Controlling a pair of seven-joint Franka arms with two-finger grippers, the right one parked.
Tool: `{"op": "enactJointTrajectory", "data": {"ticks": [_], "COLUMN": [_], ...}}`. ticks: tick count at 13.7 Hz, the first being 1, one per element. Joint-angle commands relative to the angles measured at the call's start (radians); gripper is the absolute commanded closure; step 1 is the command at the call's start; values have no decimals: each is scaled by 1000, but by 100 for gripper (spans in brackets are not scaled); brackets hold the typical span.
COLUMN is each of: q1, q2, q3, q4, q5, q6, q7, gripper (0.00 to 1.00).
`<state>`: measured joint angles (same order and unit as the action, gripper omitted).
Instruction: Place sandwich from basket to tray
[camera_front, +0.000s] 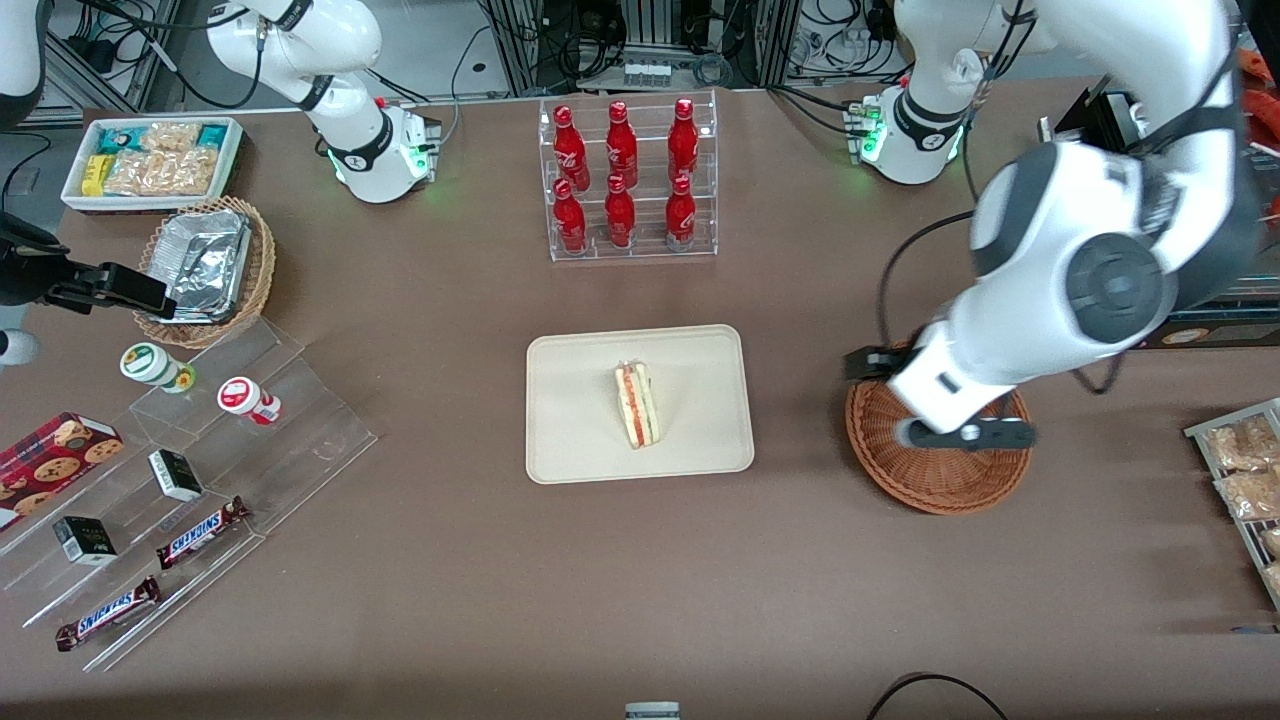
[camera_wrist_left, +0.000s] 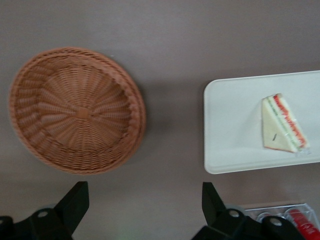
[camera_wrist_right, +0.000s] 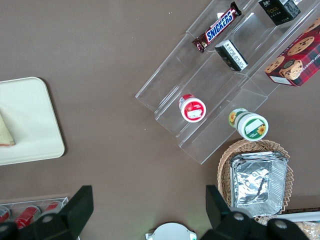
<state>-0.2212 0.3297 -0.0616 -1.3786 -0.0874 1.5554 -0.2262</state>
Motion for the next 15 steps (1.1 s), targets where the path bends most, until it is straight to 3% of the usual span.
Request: {"op": "enactJointTrajectory", "data": {"ticks": [1,3,10,15], "q1": [52,56,163,164], "q2": [-141,-202,-305,-342], "q3": [-6,-3,5,103], "q4": [-151,-209,-234,-218], "q5": [20,61,80,80], "q6": [2,0,-92,-132], "q7": [93,94,198,225], "gripper": [0,0,0,0]}}
